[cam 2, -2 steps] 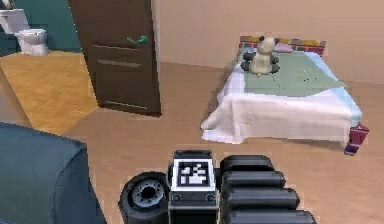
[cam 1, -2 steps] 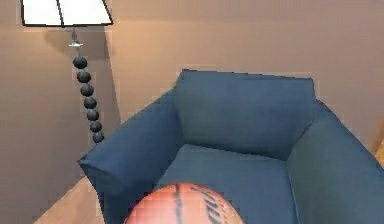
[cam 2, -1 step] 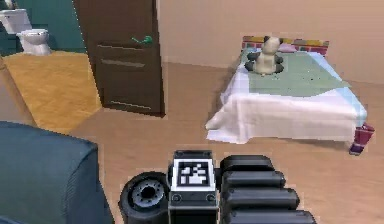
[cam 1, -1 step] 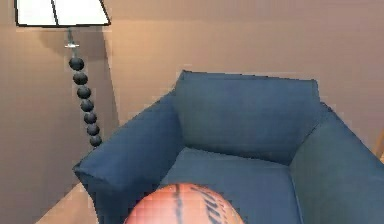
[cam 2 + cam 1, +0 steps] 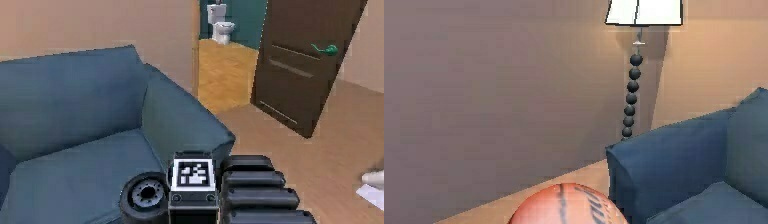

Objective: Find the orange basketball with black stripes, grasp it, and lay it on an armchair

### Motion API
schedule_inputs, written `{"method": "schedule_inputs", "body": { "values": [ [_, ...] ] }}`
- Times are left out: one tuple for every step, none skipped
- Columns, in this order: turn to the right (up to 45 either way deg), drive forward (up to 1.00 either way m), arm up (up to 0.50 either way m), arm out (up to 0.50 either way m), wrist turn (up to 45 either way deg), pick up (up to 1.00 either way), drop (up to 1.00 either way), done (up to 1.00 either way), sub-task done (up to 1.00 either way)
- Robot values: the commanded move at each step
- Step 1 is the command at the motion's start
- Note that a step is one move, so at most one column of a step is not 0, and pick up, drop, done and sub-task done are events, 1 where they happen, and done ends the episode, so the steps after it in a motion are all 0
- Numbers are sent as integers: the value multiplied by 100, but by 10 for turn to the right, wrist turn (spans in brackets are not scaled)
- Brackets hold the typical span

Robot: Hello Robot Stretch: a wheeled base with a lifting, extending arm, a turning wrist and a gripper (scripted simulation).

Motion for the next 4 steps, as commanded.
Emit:
{"method": "schedule_inputs", "body": {
  "values": [
    [-450, 0, 0, 0, 0, 0, 0, 0, 0],
    [-450, 0, 0, 0, 0, 0, 0, 0, 0],
    [-90, 0, 0, 0, 0, 0, 0, 0, 0],
    [-30, 0, 0, 0, 0, 0, 0, 0, 0]
  ]
}}
